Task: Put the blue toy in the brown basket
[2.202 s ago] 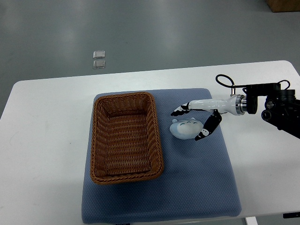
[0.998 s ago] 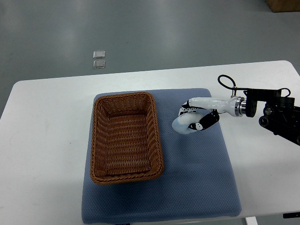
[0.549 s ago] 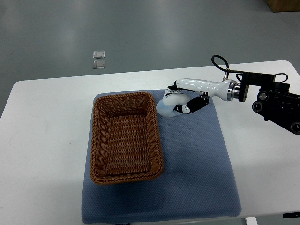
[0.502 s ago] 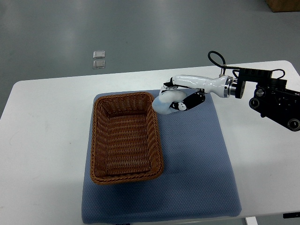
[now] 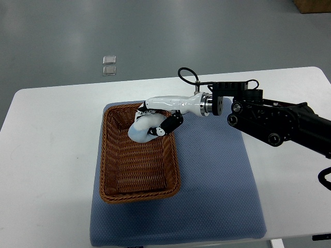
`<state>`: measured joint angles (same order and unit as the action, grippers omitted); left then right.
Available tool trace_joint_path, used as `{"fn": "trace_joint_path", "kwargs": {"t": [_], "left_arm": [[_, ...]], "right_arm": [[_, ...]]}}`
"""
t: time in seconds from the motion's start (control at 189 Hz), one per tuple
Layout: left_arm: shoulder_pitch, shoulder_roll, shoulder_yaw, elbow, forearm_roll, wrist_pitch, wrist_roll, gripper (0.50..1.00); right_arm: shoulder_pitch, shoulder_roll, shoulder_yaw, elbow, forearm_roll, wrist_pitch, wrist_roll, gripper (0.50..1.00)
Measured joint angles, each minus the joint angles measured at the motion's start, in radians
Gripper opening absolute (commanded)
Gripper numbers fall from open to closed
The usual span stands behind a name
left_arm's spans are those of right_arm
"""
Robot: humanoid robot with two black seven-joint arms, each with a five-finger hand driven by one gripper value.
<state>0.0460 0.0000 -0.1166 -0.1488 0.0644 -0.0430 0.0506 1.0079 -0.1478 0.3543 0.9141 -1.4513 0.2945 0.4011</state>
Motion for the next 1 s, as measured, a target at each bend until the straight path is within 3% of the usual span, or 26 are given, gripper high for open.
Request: {"fn": "trace_joint_path", "kwargs": {"t": [0.158,0.169,0.174,0.18,0.185,0.19,0.206,0.248,0.423,0.697,0.856,0.998], "left_arm": [[0.0,0.0,0.0,0.0,0.0,0.0,0.0,1.0],[0.0,0.0,0.0,0.0,0.0,0.0,0.0,1.0],[0.0,0.0,0.0,0.0,0.0,0.0,0.0,1.0],[0.0,0.0,0.0,0.0,0.0,0.0,0.0,1.0],[0.0,0.0,0.0,0.0,0.0,0.0,0.0,1.0],[0.0,0.0,0.0,0.0,0.0,0.0,0.0,1.0],[0.0,0.0,0.0,0.0,0.0,0.0,0.0,1.0],[0.0,0.0,0.0,0.0,0.0,0.0,0.0,1.0],[0.0,0.0,0.0,0.0,0.0,0.0,0.0,1.0],[0.0,0.0,0.0,0.0,0.0,0.0,0.0,1.0],[0.0,0.0,0.0,0.0,0.0,0.0,0.0,1.0],[0.0,0.0,0.0,0.0,0.0,0.0,0.0,1.0]], "right_arm": [[0.006,0.068,-0.006,-0.047,0.005,-0.001,-0.017,0.5],[0.006,0.071,-0.006,-0.049,0.005,-0.001,-0.019,0.513],[0.006,0.073,-0.006,-0.051,0.006,-0.001,-0.019,0.553],[0.006,0.074,-0.006,-0.052,0.006,-0.001,-0.02,0.554],[0.006,0.076,-0.006,-0.053,0.007,-0.001,-0.021,0.596],[0.006,0.077,-0.006,-0.054,0.007,-0.001,-0.022,0.596],[0.006,0.083,-0.006,-0.058,0.009,-0.002,-0.026,0.668],[0.003,0.091,-0.006,-0.066,0.011,-0.003,-0.03,0.756],[-0.004,0.1,-0.009,-0.094,0.012,-0.001,-0.034,0.897],[-0.001,0.091,-0.007,-0.098,0.035,0.007,-0.034,0.903],[0.004,0.071,0.017,-0.095,0.165,0.065,-0.037,0.903],[0.001,0.026,0.072,-0.095,0.367,0.126,-0.116,0.903]]}}
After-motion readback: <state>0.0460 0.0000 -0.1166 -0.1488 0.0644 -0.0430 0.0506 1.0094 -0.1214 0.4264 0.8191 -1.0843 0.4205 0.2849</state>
